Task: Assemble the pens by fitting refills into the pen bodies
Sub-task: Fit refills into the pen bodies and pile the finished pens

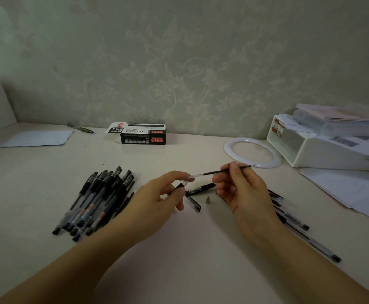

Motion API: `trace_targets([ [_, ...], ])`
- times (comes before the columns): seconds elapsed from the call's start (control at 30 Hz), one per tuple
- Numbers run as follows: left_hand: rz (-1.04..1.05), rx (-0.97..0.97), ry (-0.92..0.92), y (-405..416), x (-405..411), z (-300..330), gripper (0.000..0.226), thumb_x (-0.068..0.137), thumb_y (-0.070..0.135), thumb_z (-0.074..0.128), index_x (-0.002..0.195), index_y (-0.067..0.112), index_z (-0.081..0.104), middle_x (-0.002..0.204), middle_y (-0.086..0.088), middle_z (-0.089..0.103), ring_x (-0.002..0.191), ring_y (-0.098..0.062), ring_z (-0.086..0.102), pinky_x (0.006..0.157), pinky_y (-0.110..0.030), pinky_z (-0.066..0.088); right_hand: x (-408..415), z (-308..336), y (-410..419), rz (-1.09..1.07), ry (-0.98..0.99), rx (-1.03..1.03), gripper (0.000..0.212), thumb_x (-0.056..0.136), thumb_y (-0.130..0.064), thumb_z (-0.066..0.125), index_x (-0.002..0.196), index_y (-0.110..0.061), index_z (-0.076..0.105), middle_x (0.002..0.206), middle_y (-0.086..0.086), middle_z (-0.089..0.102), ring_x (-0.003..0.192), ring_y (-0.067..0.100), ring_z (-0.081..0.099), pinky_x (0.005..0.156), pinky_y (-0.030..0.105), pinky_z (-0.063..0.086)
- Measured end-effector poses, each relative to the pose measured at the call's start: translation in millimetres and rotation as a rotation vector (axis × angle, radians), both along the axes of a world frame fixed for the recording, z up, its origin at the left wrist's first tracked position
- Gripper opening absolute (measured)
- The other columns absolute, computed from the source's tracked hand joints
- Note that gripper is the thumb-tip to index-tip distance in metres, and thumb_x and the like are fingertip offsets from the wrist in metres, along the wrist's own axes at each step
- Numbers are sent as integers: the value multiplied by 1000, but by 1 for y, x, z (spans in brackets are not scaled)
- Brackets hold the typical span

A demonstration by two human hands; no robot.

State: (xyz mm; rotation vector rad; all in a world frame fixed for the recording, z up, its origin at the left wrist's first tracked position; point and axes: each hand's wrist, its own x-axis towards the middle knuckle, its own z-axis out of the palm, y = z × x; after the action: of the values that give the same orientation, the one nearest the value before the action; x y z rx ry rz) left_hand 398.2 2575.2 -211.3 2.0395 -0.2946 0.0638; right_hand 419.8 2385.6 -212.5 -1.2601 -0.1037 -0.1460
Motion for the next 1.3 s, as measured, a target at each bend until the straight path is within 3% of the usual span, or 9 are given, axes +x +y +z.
trace_targets([
  [0.17, -32, -125, 6, 1, 1, 3, 21, 98, 26, 50, 107, 40, 63, 74, 4, 67, 42, -5, 41, 45, -15, 38, -1, -2, 1, 22, 10, -43, 27, 103, -26, 46, 91, -11, 64, 75, 9, 71, 62, 11, 62, 62, 21, 54],
  [0.37, -47, -33, -21, 2, 1, 3, 19, 97, 33, 50, 107, 43, 63, 73, 8, 68, 44, 0, 48, 47, -10, 39, 1, -1, 0, 0, 8, -45, 27, 103, -27, 46, 90, -12, 64, 72, 5, 70, 61, 10, 60, 62, 21, 53],
  [0.67, -69, -74, -18, 2, 1, 1, 20, 96, 32, 53, 105, 43, 66, 72, 5, 68, 41, 0, 47, 44, -8, 38, 1, -2, -1, 19, 30, -12, 27, 102, -27, 47, 90, -10, 64, 71, 6, 69, 60, 10, 60, 60, 19, 53],
  [0.8, -122, 9, -18, 3, 0, 1, 19, 95, 39, 53, 106, 47, 64, 75, 7, 68, 43, 0, 47, 44, -12, 37, 1, -1, -2, 28, 41, -55, 27, 101, -28, 48, 88, -10, 65, 68, 5, 67, 59, 10, 58, 59, 21, 51],
  [0.93, -139, 45, -68, 1, -3, -1, 19, 96, 33, 53, 108, 43, 64, 74, 7, 67, 44, -2, 46, 44, -12, 36, -1, 0, 2, 107, -36, -202, 24, 96, -27, 56, 82, -13, 70, 68, 5, 68, 56, 11, 58, 57, 20, 51],
  [1.0, -144, 29, -90, 0, -3, 0, 20, 96, 32, 53, 111, 42, 61, 74, 7, 67, 45, -2, 46, 45, -13, 36, -5, -1, 5, 182, -121, -375, 21, 93, -31, 61, 79, -20, 73, 68, 1, 70, 56, 9, 58, 57, 18, 49],
  [1.1, -138, -64, -113, 0, -3, 2, 24, 95, 28, 53, 116, 41, 56, 73, 4, 66, 46, -2, 46, 47, -19, 36, -11, -5, 9, 231, -255, -690, 27, 88, -53, 59, 86, -30, 72, 76, -9, 70, 64, 3, 61, 61, 16, 47],
  [1.17, -111, -107, -138, 1, -2, 4, 28, 95, 26, 53, 119, 41, 53, 73, 3, 66, 46, -1, 46, 48, -17, 37, -10, -8, 7, 132, -336, -869, 33, 86, -63, 55, 91, -34, 69, 82, -13, 68, 70, 5, 60, 63, 15, 47],
  [1.3, -63, -119, -178, 3, -1, 5, 26, 95, 28, 52, 117, 43, 53, 72, 2, 65, 48, -5, 44, 52, -22, 39, -5, -12, 2, 45, -444, -1129, 23, 84, -47, 69, 102, -33, 68, 94, -18, 54, 83, -2, 53, 71, 8, 41],
])
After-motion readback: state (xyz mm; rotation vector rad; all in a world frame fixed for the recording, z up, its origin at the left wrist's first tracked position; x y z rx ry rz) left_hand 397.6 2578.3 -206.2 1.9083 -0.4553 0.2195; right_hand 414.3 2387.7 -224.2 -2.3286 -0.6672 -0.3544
